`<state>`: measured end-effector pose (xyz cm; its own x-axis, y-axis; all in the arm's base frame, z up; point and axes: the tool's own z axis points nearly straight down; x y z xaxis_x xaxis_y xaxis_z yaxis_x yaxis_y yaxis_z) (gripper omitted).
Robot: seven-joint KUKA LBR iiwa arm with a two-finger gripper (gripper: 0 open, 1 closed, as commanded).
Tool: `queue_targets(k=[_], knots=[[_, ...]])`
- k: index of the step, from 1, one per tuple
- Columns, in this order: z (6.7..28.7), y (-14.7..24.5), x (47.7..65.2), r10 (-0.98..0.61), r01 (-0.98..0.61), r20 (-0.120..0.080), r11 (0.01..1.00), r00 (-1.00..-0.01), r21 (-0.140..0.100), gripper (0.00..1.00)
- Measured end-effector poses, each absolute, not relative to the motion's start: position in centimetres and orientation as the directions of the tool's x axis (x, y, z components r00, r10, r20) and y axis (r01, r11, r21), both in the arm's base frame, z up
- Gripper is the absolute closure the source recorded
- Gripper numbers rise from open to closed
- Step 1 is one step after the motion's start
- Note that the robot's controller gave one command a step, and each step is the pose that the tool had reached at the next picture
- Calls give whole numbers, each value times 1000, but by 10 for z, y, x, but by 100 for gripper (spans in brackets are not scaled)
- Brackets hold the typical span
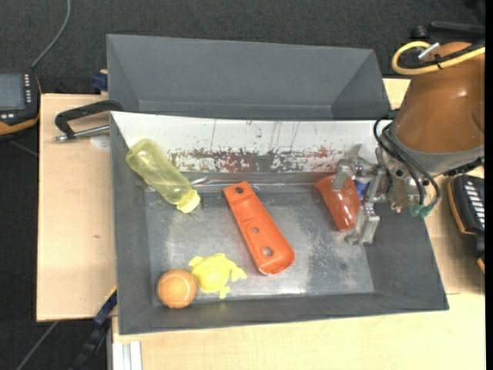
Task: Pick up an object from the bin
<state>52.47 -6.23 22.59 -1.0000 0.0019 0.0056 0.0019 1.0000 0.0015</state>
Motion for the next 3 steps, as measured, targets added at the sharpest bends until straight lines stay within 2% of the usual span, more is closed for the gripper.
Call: queue_targets(k=[1,2,3], knots=[[231,-62,526,0,0,-4,1000,-1000,0,0],[173,-22,524,-56,-56,-7,998,-998,0,0],[136,-8,514,104,104,2,995,-995,3,0]])
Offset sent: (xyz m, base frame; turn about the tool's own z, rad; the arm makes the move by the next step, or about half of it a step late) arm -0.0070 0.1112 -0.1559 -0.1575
